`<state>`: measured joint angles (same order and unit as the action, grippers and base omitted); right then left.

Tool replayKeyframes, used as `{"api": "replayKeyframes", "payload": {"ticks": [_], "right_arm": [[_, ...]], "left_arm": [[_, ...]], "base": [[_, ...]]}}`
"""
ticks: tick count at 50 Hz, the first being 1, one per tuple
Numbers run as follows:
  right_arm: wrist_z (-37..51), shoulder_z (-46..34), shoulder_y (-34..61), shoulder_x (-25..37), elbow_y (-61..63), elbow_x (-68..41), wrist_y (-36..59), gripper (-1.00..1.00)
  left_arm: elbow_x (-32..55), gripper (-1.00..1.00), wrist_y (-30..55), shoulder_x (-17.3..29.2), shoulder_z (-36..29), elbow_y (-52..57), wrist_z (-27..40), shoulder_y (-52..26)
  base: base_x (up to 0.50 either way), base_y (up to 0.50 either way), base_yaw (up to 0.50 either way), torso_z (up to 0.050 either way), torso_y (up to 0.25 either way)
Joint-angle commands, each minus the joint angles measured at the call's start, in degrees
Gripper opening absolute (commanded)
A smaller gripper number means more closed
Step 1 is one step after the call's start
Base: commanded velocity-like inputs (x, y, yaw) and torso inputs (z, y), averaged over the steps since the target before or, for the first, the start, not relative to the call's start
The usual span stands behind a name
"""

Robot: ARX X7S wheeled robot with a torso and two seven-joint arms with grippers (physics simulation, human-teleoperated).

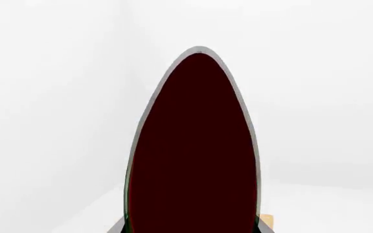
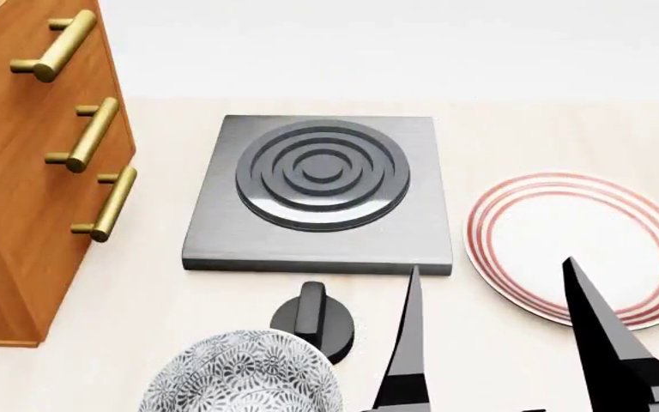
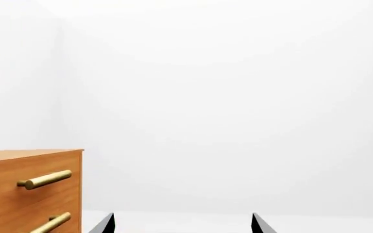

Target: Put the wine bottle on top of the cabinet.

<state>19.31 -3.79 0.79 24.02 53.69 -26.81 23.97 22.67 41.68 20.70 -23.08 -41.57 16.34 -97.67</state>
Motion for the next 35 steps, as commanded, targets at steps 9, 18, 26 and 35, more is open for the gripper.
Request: {"api": "replayKeyframes", "payload": {"ticks": [9,18,26,35], "right_arm": [[1.05,-0.18,0.05,0.96,0.14,-0.64,-0.23,1.00],[1.38,-0.57,0.05,1.29,-0.03,-0.56,-0.54,1.00],[1.54,-1.01,-0.01,1.49,-0.37,-0.41,-0.97,1.00],[1.59,-1.76,-0.01,1.60,-0.98,-0.12,-1.41,1.00]], "left_arm": [[5.28,-1.00,5.99,2.63,5.33,4.25,3.60,5.37],[7.28,-1.00,9.69,2.99,6.79,6.26,4.96,8.18],[8.14,-1.00,9.57,3.50,7.82,7.76,5.67,11.77],[7.79,-1.00,7.33,3.22,7.16,7.66,4.91,15.23]], "base": [[0.00,0.00,0.00,0.000,0.000],[0.00,0.00,0.00,0.000,0.001],[0.00,0.00,0.00,0.000,0.001],[0.00,0.00,0.00,0.001,0.001]]}}
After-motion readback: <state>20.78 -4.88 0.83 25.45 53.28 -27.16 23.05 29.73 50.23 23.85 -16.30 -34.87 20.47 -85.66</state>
